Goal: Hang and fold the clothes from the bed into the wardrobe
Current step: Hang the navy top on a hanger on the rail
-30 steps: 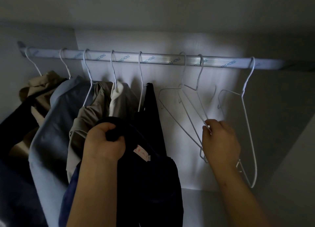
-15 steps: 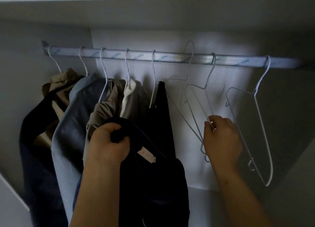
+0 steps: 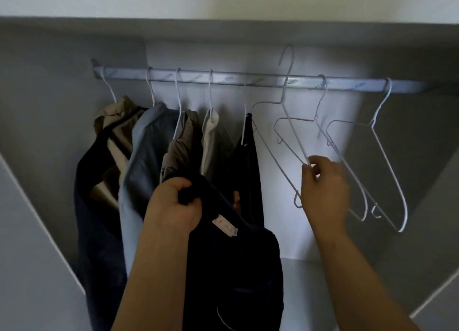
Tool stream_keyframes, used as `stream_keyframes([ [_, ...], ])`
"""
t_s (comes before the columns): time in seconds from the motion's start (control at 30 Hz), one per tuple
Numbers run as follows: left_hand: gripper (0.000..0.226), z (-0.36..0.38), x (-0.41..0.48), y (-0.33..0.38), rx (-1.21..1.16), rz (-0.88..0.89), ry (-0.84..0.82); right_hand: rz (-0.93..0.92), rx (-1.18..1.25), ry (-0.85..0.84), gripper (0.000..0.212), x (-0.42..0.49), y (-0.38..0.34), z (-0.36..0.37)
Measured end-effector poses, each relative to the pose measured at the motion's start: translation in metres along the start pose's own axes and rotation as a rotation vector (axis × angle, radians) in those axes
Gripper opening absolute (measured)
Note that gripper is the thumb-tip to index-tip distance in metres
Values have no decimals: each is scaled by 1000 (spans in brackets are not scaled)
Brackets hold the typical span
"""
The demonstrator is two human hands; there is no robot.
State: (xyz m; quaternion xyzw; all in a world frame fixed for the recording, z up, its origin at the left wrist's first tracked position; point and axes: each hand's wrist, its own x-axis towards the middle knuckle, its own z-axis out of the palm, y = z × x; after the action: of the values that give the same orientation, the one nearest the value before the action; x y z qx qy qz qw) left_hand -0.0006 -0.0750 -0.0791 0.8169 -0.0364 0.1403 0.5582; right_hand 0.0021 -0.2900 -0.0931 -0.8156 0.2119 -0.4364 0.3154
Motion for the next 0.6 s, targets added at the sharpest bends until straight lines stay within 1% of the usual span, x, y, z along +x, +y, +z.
stream_keyframes([
  [0.07,32,-9,-3,-4,24,10,-25,14,17,-11,23,-27,2,-1],
  [0.13,33,-16,-4,-9,137,23,-30,43,11,-37,23,-56,4,-5],
  [0.17,32,-19,-6,-11,151,36,-35,59,11,-49,23,-68,4,-8],
  [0.27,32,-26,-17,-24,127,72,-103,146,80,-81,18,-104,3,-25],
  [0.33,29,-30,-30,-32,82,99,-152,218,127,-95,8,-129,5,-43],
  [0.4,25,-32,-43,-39,46,98,-207,241,80,-90,13,-152,8,-62],
  [0.43,23,-32,-49,-39,-39,24,-226,251,64,-78,18,-164,9,-71],
  [0.5,22,-32,-63,-36,-284,-188,-279,253,75,-16,29,-185,8,-87],
  [0.6,30,-33,-80,-18,-637,-540,-334,198,75,132,42,-212,5,-105],
])
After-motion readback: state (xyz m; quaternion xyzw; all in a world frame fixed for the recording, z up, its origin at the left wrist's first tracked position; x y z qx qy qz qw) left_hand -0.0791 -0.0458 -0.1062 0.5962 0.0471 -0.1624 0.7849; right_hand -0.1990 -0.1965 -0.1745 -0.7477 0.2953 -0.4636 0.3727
